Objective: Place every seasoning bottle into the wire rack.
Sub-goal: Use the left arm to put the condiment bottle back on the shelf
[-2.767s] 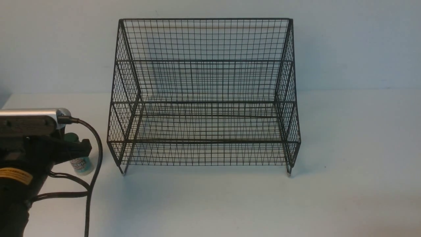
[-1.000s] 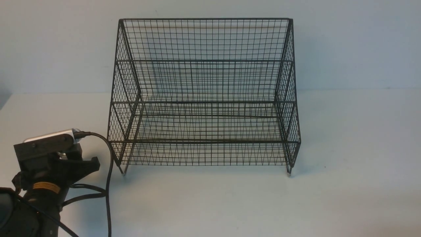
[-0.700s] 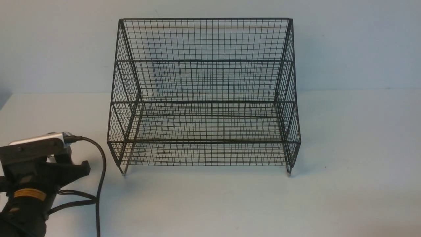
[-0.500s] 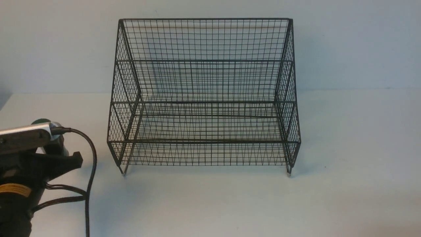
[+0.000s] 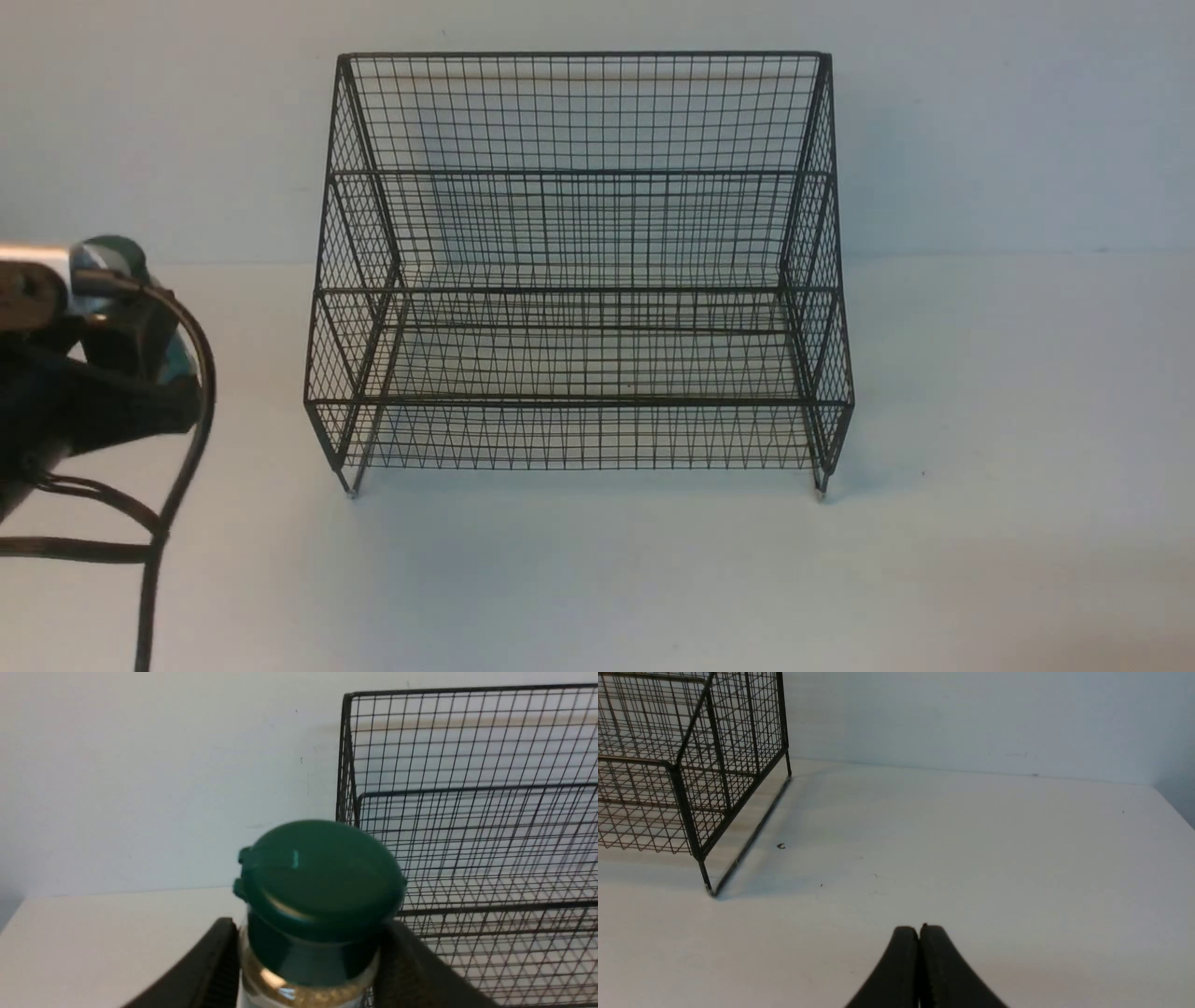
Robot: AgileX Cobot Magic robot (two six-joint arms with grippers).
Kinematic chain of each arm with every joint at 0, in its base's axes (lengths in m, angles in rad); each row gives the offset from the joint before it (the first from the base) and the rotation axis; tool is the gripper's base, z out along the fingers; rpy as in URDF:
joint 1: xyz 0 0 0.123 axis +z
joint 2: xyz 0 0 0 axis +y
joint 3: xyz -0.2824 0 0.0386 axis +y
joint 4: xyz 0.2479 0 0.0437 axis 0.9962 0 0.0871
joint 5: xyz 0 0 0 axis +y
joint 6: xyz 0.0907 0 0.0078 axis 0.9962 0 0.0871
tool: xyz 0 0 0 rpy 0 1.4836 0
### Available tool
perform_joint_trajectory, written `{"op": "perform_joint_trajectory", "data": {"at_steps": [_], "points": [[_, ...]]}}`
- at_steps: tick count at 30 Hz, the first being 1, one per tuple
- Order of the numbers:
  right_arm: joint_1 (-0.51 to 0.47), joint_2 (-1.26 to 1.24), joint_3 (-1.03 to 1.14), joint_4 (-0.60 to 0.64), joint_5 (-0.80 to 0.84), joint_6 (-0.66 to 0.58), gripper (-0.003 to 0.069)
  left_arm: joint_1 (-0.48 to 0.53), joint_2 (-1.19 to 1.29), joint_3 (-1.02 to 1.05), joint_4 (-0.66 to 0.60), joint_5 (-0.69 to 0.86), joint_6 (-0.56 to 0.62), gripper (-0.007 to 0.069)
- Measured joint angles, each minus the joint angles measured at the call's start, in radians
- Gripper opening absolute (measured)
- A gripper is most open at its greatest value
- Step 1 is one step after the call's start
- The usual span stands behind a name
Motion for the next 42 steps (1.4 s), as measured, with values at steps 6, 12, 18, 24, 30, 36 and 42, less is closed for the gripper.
{"op": "perform_joint_trajectory", "data": {"at_steps": [6, 12, 18, 24, 30, 36, 42], "points": [[0.0, 0.0, 0.0, 0.0, 0.0, 0.0, -0.0015, -0.043, -0.005, -0.106, 0.081, 0.1, -0.169, 0.0334], [0.0, 0.0, 0.0, 0.0, 0.0, 0.0, -0.0015, -0.251, 0.109, -0.126, 0.195, -0.033, -0.233, 0.0334], [0.0, 0.0, 0.0, 0.0, 0.0, 0.0, -0.0015, -0.334, 0.299, -0.126, 0.204, -0.214, -0.236, 0.0334], [0.0, 0.0, 0.0, 0.0, 0.0, 0.0, -0.0015, -0.334, 0.456, -0.13, 0.204, -0.371, -0.243, 0.0334], [0.0, 0.0, 0.0, 0.0, 0.0, 0.0, -0.0015, -0.334, 0.577, -0.132, 0.196, -0.498, -0.235, 0.0334], [0.0, 0.0, 0.0, 0.0, 0.0, 0.0, -0.0015, -0.334, 0.659, -0.133, 0.161, -0.56, -0.199, 0.0334], [0.0, 0.0, 0.0, 0.0, 0.0, 0.0, -0.0015, -0.334, 0.713, -0.134, 0.154, -0.594, -0.176, 0.0334]]}}
